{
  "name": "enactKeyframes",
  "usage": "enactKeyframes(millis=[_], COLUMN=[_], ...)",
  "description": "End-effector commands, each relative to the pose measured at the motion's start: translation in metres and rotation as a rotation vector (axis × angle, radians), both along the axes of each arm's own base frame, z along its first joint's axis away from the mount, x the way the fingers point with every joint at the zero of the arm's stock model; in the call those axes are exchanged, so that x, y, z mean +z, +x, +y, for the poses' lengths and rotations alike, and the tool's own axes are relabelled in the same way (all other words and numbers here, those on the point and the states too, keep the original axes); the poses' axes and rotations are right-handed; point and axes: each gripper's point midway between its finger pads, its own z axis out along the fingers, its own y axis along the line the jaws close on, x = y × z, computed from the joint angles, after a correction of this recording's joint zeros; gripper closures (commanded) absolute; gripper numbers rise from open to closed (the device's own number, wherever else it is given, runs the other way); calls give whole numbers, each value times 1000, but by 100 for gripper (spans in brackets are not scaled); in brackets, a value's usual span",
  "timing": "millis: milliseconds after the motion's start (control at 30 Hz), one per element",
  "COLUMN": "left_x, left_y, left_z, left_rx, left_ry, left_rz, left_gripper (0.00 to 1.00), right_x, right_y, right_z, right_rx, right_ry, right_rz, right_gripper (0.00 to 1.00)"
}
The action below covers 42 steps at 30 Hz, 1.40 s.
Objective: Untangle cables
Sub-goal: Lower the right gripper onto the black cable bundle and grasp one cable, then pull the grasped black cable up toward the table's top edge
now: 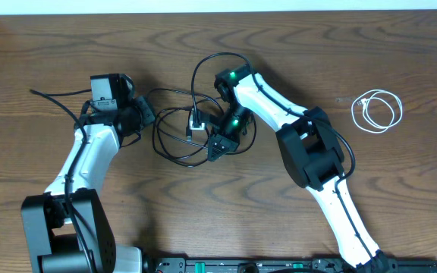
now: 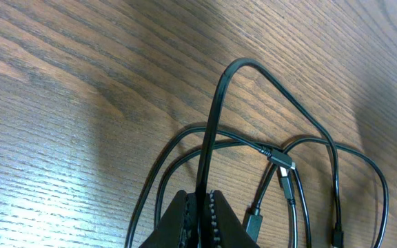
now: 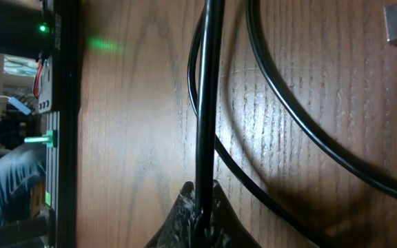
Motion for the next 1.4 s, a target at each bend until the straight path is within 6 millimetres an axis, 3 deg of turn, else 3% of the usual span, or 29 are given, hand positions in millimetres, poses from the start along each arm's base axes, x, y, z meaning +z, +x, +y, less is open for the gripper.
enactKeyframes(millis=[0, 33, 100, 167, 267, 467, 767, 1000, 1267, 1367], left_x=[-2, -2, -2, -2, -2, -2, -2, -2, -2, -2], left_y=[-1, -1, -1, -1, -1, -1, -1, -1, -1, -1], left_z=[3, 3, 3, 3, 3, 3, 3, 3, 3, 3], left_rx=[18, 18, 18, 18, 18, 18, 18, 18, 18, 18], left_ry=[4, 4, 4, 4, 4, 4, 4, 4, 4, 4], left_rz=[10, 10, 10, 10, 10, 10, 10, 10, 10, 10], left_gripper=[92, 88, 64, 50, 39, 39, 39, 39, 39, 39], right_x=[17, 23, 38, 55, 82, 137, 231, 313, 386, 405], right_y=[9, 10, 14, 17, 26, 52, 111, 142, 161, 169], right_z=[1, 1, 3, 6, 14, 28, 42, 27, -3, -17], right_rx=[-18, -21, -26, -30, -56, -148, -365, -483, -623, -691], right_ry=[33, 40, 59, 85, 119, 180, 340, 481, 497, 470], right_rz=[-14, -18, -33, -50, -97, -203, -375, -573, -909, -1007], right_gripper=[99, 99, 99, 99, 99, 99, 99, 99, 99, 99])
